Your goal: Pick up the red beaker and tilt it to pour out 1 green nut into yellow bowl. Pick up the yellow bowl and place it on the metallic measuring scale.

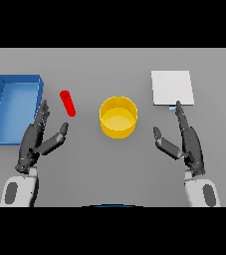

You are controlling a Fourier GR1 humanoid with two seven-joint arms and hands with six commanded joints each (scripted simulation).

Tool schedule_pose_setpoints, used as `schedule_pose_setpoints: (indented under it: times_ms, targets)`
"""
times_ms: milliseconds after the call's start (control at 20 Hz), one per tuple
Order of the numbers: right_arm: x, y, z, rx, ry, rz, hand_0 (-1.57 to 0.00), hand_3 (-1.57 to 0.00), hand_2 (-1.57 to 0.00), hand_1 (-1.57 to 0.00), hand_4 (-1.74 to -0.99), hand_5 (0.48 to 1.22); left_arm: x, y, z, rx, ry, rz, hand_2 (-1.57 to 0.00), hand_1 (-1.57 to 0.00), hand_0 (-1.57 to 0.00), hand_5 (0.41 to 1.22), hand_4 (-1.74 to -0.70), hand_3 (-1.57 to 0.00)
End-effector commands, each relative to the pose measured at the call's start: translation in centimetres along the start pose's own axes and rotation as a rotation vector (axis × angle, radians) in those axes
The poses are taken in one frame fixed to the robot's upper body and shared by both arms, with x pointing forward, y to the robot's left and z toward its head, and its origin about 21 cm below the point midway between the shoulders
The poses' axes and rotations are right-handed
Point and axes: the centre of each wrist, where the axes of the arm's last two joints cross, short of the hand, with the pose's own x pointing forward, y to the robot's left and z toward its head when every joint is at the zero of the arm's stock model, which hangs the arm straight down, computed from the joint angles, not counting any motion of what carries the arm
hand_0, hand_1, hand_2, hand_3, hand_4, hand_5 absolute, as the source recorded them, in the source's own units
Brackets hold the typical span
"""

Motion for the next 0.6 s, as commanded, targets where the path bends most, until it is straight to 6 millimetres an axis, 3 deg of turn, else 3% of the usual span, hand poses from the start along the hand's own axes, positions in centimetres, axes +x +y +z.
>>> schedule_pose_setpoints:
  times_ms: [0,250,550]
  targets:
    - [0.3,0.0,0.4,0.003,-0.006,0.013,0.00,0.00,0.00,0.00,-1.235,0.678,0.3,0.6,0.1,0.002,0.009,-0.012,0.00,0.00,0.00,0.658,-1.22,0.00]
    - [0.6,-0.2,0.5,0.007,-0.006,-0.005,0.00,0.00,0.00,0.00,-1.254,0.682,0.2,0.1,-0.5,-0.045,0.028,-0.043,0.00,0.00,0.00,0.679,-1.25,0.00]
    - [0.5,-0.3,0.3,0.016,-0.011,-0.050,0.00,0.00,0.00,0.00,-1.304,0.678,-1.0,-0.7,-4.1,-0.080,0.062,-0.036,0.00,0.00,0.00,0.738,-1.38,0.00]
